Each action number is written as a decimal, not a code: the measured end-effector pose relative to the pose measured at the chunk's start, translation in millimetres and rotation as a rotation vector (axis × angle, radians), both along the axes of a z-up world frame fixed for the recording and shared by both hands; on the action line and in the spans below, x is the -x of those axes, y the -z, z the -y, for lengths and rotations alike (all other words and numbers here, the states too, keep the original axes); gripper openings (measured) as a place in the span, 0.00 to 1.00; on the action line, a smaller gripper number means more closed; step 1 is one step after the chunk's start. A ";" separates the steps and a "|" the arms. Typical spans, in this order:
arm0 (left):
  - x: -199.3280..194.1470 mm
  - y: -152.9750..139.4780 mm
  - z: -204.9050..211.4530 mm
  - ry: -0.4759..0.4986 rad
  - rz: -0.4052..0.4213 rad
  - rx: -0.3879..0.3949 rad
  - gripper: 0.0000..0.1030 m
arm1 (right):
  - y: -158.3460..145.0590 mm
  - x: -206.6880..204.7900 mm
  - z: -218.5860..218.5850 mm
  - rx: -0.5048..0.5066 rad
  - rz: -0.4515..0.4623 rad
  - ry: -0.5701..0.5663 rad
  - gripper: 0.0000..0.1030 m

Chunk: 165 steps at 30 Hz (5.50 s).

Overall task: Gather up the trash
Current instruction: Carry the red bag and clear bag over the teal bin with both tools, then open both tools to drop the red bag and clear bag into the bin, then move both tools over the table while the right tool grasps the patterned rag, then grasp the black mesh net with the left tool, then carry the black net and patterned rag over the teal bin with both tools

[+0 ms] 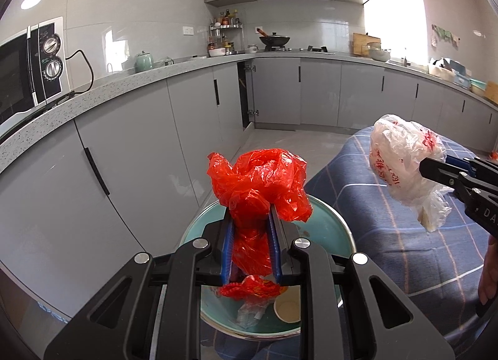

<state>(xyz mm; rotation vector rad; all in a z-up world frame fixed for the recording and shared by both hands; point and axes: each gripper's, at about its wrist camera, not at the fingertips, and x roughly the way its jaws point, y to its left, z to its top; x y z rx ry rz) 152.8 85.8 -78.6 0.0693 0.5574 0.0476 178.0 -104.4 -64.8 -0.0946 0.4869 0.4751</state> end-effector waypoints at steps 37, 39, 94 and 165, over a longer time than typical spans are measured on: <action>0.0 4.2 -25.2 -0.094 0.003 -0.014 0.57 | 16.9 -13.0 -53.9 0.048 -0.015 -0.122 0.45; -0.8 4.9 -25.1 -0.089 -0.004 -0.012 0.57 | 18.8 -13.1 -50.7 0.043 -0.020 -0.112 0.47; -58.9 18.2 168.7 0.296 -0.052 -0.049 0.77 | 48.0 3.2 237.9 0.083 -0.306 0.571 0.26; -38.4 -2.3 150.9 0.288 -0.083 0.017 0.12 | 3.1 28.0 133.9 0.014 -0.002 0.385 0.27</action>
